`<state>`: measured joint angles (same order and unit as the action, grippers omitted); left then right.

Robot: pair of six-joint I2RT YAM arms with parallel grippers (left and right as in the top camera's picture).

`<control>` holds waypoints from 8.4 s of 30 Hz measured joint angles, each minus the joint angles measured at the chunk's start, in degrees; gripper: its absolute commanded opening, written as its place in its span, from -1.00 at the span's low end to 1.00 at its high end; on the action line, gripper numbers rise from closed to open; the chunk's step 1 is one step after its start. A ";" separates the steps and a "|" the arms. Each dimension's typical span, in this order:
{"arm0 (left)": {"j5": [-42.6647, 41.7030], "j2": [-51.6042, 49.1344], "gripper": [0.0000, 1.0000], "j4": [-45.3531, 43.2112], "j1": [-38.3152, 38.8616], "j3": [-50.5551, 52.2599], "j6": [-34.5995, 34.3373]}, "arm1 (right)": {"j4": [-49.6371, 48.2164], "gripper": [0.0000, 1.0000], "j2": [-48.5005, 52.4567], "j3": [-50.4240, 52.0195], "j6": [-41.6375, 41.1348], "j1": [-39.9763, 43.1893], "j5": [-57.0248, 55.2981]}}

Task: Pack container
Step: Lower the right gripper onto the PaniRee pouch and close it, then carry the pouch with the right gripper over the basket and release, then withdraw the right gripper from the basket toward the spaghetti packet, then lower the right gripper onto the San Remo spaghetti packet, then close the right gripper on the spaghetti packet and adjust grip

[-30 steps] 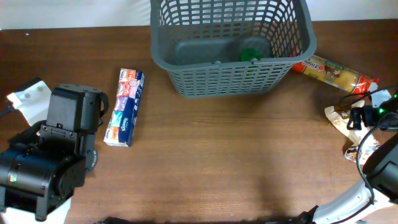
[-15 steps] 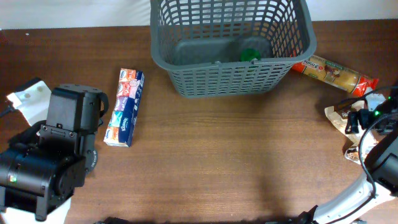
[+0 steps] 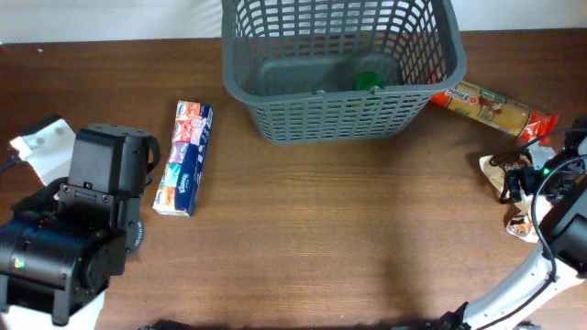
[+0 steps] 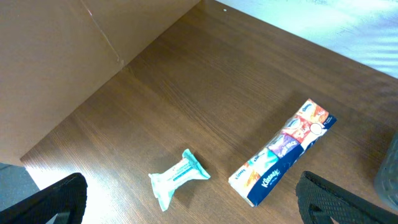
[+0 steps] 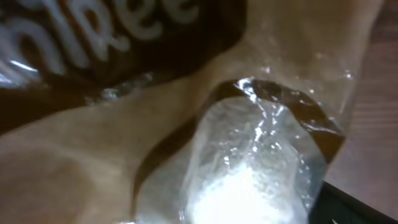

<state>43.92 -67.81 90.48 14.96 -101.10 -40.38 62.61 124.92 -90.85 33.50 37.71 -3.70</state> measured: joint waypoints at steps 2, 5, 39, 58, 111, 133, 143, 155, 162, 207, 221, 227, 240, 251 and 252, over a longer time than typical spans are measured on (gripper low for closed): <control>0.00 0.00 0.99 0.02 0.00 0.00 0.00 | -0.11 0.98 0.04 0.00 -0.11 -0.04 0.04; 0.00 0.00 0.99 0.02 0.00 0.00 0.00 | -0.11 0.40 0.11 0.00 -0.31 -0.04 0.07; 0.00 0.00 0.99 0.02 0.00 0.00 0.00 | -18.67 -0.93 2.95 -87.65 -58.88 -8.33 40.46; 0.00 0.00 0.99 0.02 0.00 0.00 0.00 | -16.70 -0.92 3.74 -51.12 -49.99 -44.09 20.98; 0.00 0.00 0.99 0.00 0.00 0.00 0.00 | 31.71 0.98 -7.50 -88.35 -34.29 -34.77 18.56; 0.00 0.00 0.99 0.00 0.00 0.00 0.00 | 30.34 0.98 -1.03 -54.25 -97.88 -21.44 -5.92; 0.00 0.00 0.99 0.00 0.00 0.00 0.00 | 30.99 0.97 -0.50 -47.23 -99.43 -21.46 -4.92; 0.00 0.00 0.99 0.00 0.00 0.00 0.00 | 20.61 0.98 0.13 -47.19 -102.53 -20.44 -6.45; 0.00 0.00 0.99 0.00 0.00 0.00 0.00 | 20.39 0.98 6.49 -47.19 -103.78 -18.62 -4.15; 0.00 0.00 0.99 0.00 0.00 0.00 0.00 | 7.91 0.98 22.91 -46.86 -108.48 -16.70 5.31; 0.00 0.00 0.99 0.00 0.00 0.00 0.00 | 6.38 0.98 23.45 -46.86 -108.52 -15.98 5.29; 0.00 0.00 0.99 0.00 0.00 0.00 0.00 | 11.89 0.98 23.54 -47.12 -109.63 -15.67 5.05; 0.00 0.00 0.99 0.00 0.00 0.00 0.00 | 23.32 0.98 23.89 -48.50 -114.75 -15.50 2.08; 0.00 0.00 0.99 0.09 0.00 0.00 0.00 | 7.32 0.98 25.99 -48.02 -103.12 -14.82 2.99; 0.02 0.00 0.99 0.04 0.00 0.00 0.00 | 7.23 0.98 25.99 -48.00 -102.40 -14.82 3.23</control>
<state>43.94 -67.81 90.52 14.96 -101.10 -40.38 69.84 150.91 -138.85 -68.90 22.90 -0.47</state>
